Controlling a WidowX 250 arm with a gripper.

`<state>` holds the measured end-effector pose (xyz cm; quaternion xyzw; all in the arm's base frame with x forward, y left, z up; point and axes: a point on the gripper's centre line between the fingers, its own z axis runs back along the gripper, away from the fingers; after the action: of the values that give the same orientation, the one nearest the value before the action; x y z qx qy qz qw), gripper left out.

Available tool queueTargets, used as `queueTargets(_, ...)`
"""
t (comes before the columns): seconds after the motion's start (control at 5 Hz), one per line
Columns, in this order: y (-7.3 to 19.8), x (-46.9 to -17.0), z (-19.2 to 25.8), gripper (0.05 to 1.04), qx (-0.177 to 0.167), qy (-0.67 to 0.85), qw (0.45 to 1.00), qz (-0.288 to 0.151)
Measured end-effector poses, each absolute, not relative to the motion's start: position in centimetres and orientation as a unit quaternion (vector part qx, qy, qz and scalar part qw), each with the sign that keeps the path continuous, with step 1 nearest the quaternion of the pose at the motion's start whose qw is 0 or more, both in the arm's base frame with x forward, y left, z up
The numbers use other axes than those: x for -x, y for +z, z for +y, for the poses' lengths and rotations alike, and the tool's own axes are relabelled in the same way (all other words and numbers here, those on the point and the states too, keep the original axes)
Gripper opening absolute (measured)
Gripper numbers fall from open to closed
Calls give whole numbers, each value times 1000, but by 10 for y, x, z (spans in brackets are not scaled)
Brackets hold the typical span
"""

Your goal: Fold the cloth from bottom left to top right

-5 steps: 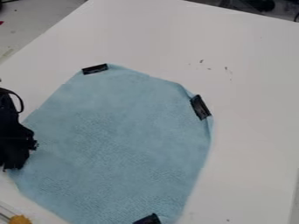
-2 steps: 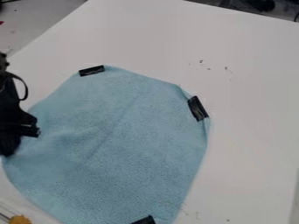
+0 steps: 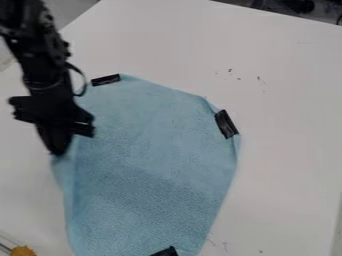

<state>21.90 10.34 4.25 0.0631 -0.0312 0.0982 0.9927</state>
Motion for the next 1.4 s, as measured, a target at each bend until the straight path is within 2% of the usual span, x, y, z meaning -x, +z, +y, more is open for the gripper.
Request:
queueTargets(0.4, 30, -272, 63, 68, -35, 22, 998, -41)
queueTargets(0.6, 25, -287, 52, 85, -29, -2, 998, -49)
queueTargets(0.8, 21, -296, 46, 239, -18, -23, 998, -49)
queueTargets(1.0, 23, -308, 37, 504, -1, -35, 997, -62)
queueTargets(1.2, 26, -327, 15, 811, 18, -38, 996, -77)
queueTargets(1.4, 28, -332, -11, 1005, 25, -16, 996, -87)
